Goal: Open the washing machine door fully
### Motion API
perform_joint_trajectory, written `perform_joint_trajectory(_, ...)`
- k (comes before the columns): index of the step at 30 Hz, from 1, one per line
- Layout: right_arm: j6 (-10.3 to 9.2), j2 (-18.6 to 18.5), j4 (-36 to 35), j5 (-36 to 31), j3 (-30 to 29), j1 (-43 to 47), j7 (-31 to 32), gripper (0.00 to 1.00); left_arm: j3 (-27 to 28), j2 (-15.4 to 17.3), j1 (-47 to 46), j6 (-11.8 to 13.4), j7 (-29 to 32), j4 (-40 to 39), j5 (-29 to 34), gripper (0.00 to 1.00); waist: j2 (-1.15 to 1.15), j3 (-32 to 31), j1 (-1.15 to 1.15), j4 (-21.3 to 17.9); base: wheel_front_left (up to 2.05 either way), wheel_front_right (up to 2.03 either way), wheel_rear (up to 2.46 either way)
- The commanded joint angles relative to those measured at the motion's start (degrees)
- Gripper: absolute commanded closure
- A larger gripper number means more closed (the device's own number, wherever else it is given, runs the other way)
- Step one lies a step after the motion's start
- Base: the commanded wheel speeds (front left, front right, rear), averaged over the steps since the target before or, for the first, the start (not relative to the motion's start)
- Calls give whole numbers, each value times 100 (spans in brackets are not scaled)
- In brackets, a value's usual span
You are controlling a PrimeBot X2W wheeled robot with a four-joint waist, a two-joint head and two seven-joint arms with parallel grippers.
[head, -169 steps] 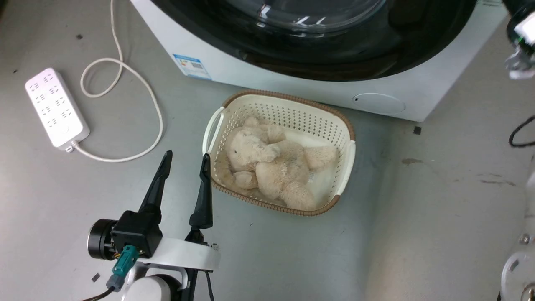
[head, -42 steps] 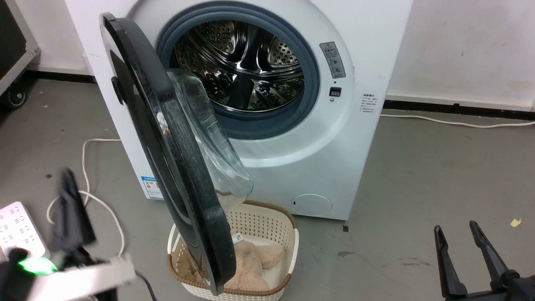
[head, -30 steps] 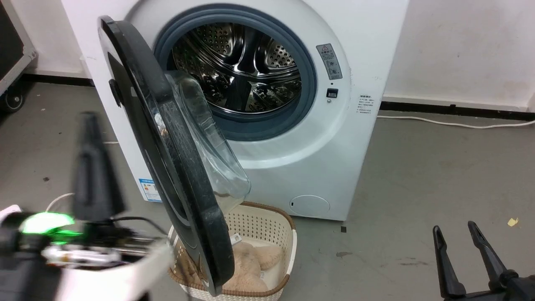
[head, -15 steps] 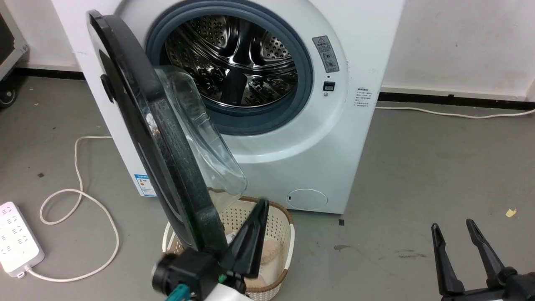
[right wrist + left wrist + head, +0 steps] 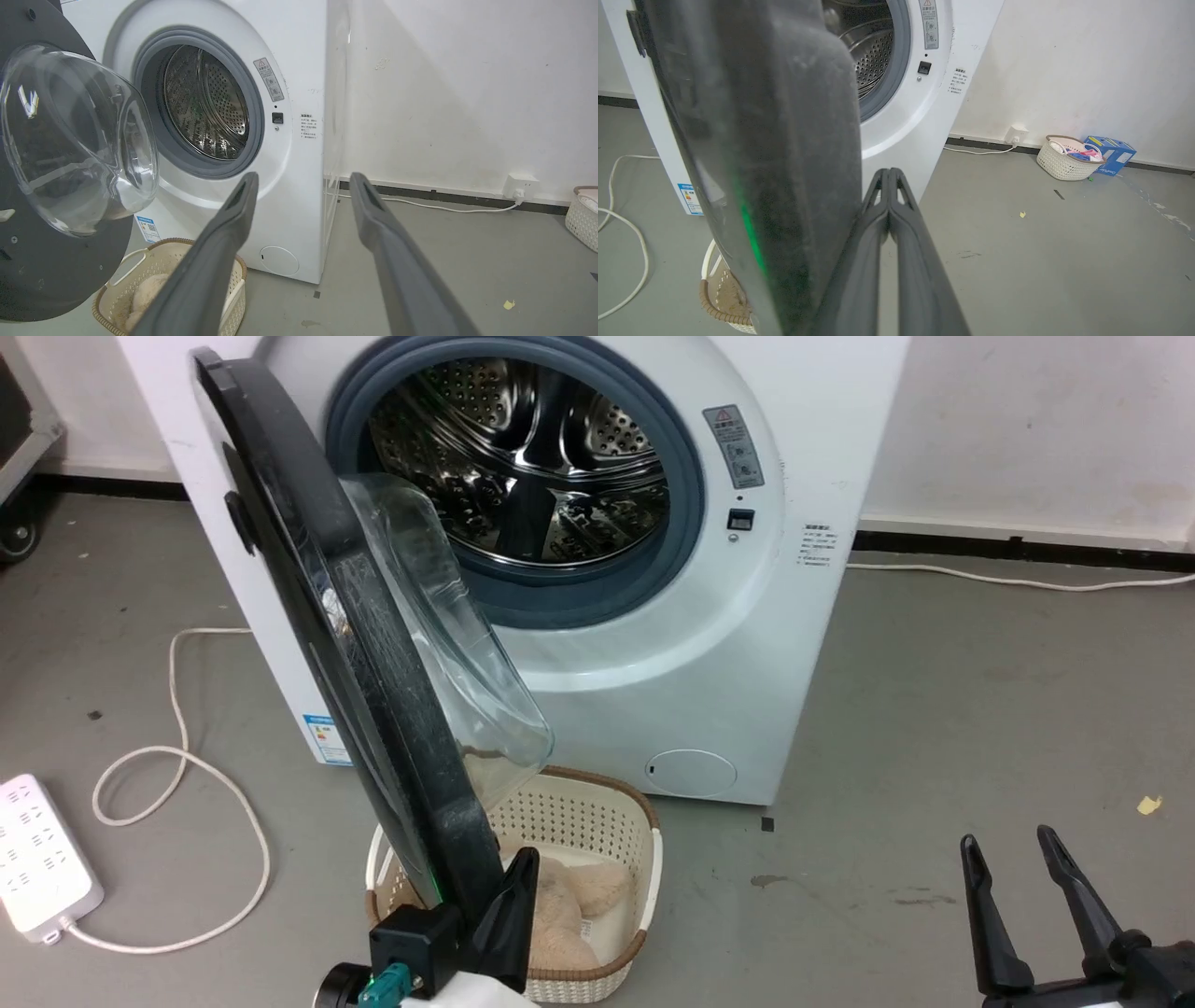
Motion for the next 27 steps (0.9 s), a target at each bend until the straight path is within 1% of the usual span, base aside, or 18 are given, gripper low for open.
perform_joint_trajectory(1, 5, 18, 12, 49, -3, -45, -26, 0, 56, 23, -94, 57, -18, 33, -13, 100, 0, 4, 0, 20, 0, 0, 0)
perform_joint_trajectory(4, 5, 18, 26, 55, -4, -18, -26, 0, 158, 91, -110, 106, -18, 99, -38, 100, 0, -10, 0, 109, 0, 0, 0)
perform_joint_trajectory(8, 5, 18, 44, 66, -27, 33, -26, 0, 225, 201, -14, 119, -7, 127, -71, 100, 0, -60, 0, 336, 0, 0, 0)
perform_joint_trajectory(15, 5, 18, 70, 105, -28, 59, -26, 0, 411, 317, 187, 171, -110, -97, -204, 100, 0, -132, 0, 928, 0, 0, 0)
perform_joint_trajectory(16, 5, 18, 90, 123, -16, 61, -26, 0, 551, 422, 222, 237, -64, -187, -241, 100, 0, -145, 0, 1193, 0, 0, 0)
perform_joint_trajectory(18, 5, 18, 104, 118, 19, 53, -26, 0, 676, 525, 231, 288, 7, -216, -269, 100, 0, -143, 0, 1337, 0, 0, 0)
perform_joint_trajectory(22, 5, 18, 97, 78, 109, 8, -26, 0, 981, 789, 194, 355, 210, -288, -372, 100, 0, -79, 0, 1530, 0, 0, 0)
perform_joint_trajectory(27, 5, 18, 64, -50, 166, -64, -26, 0, 1409, 1193, 5, 296, 452, -268, -595, 100, 0, 197, 0, 1656, 0, 0, 0)
